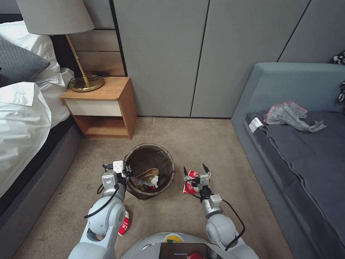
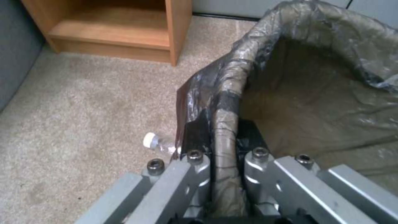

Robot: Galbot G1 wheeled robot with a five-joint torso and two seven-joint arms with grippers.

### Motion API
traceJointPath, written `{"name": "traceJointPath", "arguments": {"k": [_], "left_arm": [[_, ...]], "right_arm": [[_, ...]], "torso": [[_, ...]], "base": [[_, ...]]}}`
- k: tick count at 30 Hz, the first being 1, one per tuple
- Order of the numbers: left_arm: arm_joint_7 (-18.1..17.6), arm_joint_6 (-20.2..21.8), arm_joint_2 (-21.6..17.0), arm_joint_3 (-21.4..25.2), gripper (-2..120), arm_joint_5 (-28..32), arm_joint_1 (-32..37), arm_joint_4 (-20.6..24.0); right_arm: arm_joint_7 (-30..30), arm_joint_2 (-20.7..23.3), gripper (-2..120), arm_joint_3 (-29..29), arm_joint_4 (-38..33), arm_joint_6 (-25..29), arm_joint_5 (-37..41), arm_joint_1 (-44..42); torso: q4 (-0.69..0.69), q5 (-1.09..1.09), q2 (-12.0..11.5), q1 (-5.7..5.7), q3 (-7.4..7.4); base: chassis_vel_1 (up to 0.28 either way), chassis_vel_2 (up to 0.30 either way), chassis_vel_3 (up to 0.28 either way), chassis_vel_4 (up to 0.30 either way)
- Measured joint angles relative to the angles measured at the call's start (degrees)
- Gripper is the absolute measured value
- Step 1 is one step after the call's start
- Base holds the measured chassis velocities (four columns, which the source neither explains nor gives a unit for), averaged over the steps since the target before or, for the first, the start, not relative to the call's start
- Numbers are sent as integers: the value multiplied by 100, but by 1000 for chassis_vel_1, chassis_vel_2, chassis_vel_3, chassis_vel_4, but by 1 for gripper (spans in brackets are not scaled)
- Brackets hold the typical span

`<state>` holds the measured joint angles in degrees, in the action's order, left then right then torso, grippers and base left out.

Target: Pick up the trash bin, then pick up the garbage from the floor and place it into the trash bin.

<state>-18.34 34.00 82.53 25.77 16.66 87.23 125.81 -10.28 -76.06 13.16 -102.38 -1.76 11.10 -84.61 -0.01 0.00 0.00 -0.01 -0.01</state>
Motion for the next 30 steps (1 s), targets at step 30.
{"name": "traceJointPath", "arguments": {"k": [30], "left_arm": [[-3,5,-9,-11,4,-5,27,17]], "right_arm": [[-301,-35,92,-443,2146,-1649,1254,1499]], "torso": [[1,0,0,1,2]], "base": [[0,0,0,0]]}}
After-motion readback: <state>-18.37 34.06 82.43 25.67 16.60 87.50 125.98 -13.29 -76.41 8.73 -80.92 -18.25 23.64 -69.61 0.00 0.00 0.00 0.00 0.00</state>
